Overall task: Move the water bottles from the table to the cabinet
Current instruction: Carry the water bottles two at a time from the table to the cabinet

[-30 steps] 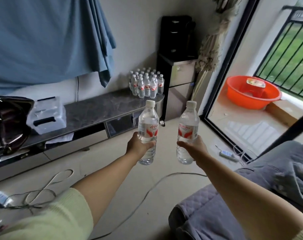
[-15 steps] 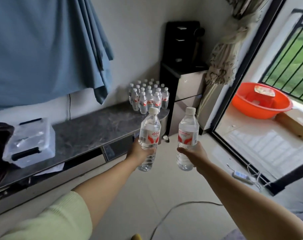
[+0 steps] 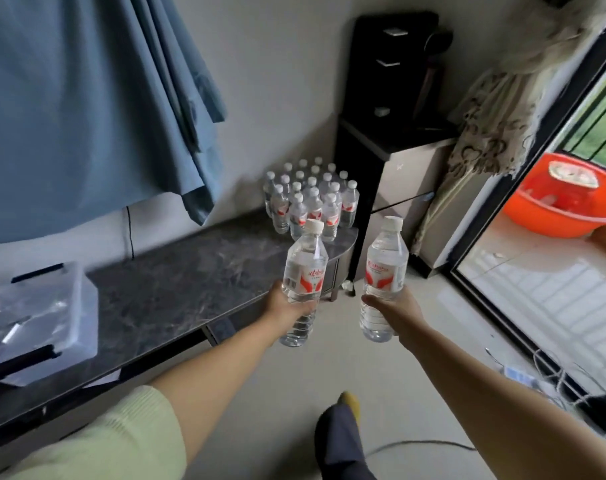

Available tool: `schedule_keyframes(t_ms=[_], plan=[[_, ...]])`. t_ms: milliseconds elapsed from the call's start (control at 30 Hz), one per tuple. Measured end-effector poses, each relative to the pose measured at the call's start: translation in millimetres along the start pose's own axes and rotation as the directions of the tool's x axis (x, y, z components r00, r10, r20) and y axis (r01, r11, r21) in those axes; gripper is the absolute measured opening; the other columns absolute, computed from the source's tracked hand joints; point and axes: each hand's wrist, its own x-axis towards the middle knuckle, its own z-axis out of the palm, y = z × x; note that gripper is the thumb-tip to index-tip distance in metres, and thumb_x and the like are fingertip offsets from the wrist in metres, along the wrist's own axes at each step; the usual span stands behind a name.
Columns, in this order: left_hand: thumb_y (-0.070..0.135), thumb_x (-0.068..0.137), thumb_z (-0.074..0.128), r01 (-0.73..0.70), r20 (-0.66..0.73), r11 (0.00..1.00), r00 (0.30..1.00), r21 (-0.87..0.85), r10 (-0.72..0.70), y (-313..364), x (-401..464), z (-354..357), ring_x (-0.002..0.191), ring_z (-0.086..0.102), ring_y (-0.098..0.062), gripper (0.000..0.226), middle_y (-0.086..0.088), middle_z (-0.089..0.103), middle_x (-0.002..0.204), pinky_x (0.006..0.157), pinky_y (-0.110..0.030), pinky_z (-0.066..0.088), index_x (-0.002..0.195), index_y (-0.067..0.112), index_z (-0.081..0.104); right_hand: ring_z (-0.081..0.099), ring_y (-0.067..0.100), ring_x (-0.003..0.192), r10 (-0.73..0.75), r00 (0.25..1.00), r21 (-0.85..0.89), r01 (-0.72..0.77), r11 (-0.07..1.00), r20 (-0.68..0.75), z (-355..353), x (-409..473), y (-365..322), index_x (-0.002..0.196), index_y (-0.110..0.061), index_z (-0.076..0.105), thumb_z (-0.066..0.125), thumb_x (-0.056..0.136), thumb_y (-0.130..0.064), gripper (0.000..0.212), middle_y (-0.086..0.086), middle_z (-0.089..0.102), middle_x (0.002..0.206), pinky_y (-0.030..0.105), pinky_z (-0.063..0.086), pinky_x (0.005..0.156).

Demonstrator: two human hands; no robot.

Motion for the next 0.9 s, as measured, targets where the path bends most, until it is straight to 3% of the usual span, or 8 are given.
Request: schedule_keyframes(t_ms=[67, 167, 233, 333, 500, 767, 900], plan=[[0.021, 0.067, 0.086, 0.048, -0.013, 0.999, 0.999, 0.005, -0.048, 3.4, 39.8, 4.2, 0.082, 0.067, -0.014, 0.041, 0.0, 0.073, 0.094, 0.073, -0.017, 0.056, 0.102, 0.011, 0.066, 0.071, 0.024, 0.092, -0.004, 0.999, -0.019, 0.004, 1.0, 0.038, 3.6, 45.4, -4.3, 0.109, -0.016, 0.066, 0.084, 0.069, -0.016, 0.044, 0.005, 0.074, 0.097, 0.04, 0.055, 0.087], [0.037, 0.055, 0.085, 0.086, -0.031, 0.996, 0.996, 0.01, -0.085, 4.7, 99.8, 9.3, 0.084, 0.071, -0.018, 0.05, 0.001, 0.074, 0.091, 0.087, -0.039, 0.057, 0.098, 0.02, 0.067, 0.072, 0.025, 0.09, -0.004, 0.997, -0.038, 0.007, 0.999, 0.077, 4.8, 105.6, -12.6, 0.107, -0.014, 0.068, 0.085, 0.061, -0.025, 0.05, 0.006, 0.075, 0.094, 0.041, 0.057, 0.084], [0.032, 0.061, 0.086, 0.127, -0.056, 0.992, 0.99, -0.011, -0.127, 20.9, 136.0, 15.8, 0.087, 0.07, -0.02, 0.042, 0.0, 0.073, 0.094, 0.088, -0.041, 0.056, 0.096, 0.022, 0.064, 0.072, 0.023, 0.087, 0.017, 0.995, -0.064, -0.011, 0.998, 0.094, 1.8, 150.3, -23.4, 0.106, -0.014, 0.068, 0.085, 0.059, -0.031, 0.052, 0.005, 0.075, 0.092, 0.038, 0.058, 0.08], [0.019, 0.072, 0.083, 0.157, -0.083, 0.986, 0.983, -0.063, -0.162, 48.4, 173.1, 25.3, 0.089, 0.068, -0.019, 0.033, -0.003, 0.071, 0.1, 0.085, -0.033, 0.054, 0.094, 0.021, 0.06, 0.071, 0.019, 0.082, 0.022, 0.994, -0.104, -0.01, 0.994, 0.11, -8.0, 203.6, -42.8, 0.102, -0.015, 0.067, 0.085, 0.07, -0.025, 0.039, 0.003, 0.074, 0.088, 0.027, 0.053, 0.07], [0.006, 0.078, 0.077, 0.158, -0.072, 0.974, 0.983, -0.165, -0.171, 76.9, 231.9, 42.8, 0.09, 0.062, -0.018, 0.042, -0.007, 0.066, 0.106, 0.07, -0.023, 0.046, 0.116, 0.007, 0.058, 0.071, 0.02, 0.08, 0.029, 0.994, -0.122, -0.016, 0.992, 0.102, -15.6, 276.3, -62.3, 0.101, -0.012, 0.068, 0.084, 0.068, -0.026, 0.039, 0.003, 0.074, 0.083, 0.028, 0.052, 0.072], [0.031, 0.064, 0.086, 0.248, -0.058, 0.95, 0.963, -0.192, -0.263, 58.0, 328.2, 61.0, 0.095, 0.068, -0.02, 0.048, 0.001, 0.071, 0.104, 0.093, -0.042, 0.053, 0.105, 0.026, 0.06, 0.07, 0.021, 0.092, 0.126, 0.987, -0.109, -0.116, 0.987, 0.098, 5.0, 362.5, -62.5, 0.111, -0.016, 0.06, 0.084, 0.048, -0.044, 0.073, 0.003, 0.073, 0.099, 0.042, 0.057, 0.086], [0.026, 0.064, 0.088, 0.281, -0.052, 0.934, 0.953, -0.222, -0.299, 46.3, 374.8, 64.0, 0.102, 0.065, -0.021, 0.061, 0.0, 0.069, 0.112, 0.096, -0.041, 0.051, 0.116, 0.02, 0.057, 0.063, 0.02, 0.094, 0.154, 0.987, -0.068, -0.15, 0.986, 0.047, 21.9, 398.6, -67.0, 0.115, -0.013, 0.052, 0.085, 0.069, -0.017, 0.057, 0.003, 0.066, 0.105, 0.031, 0.051, 0.076]])
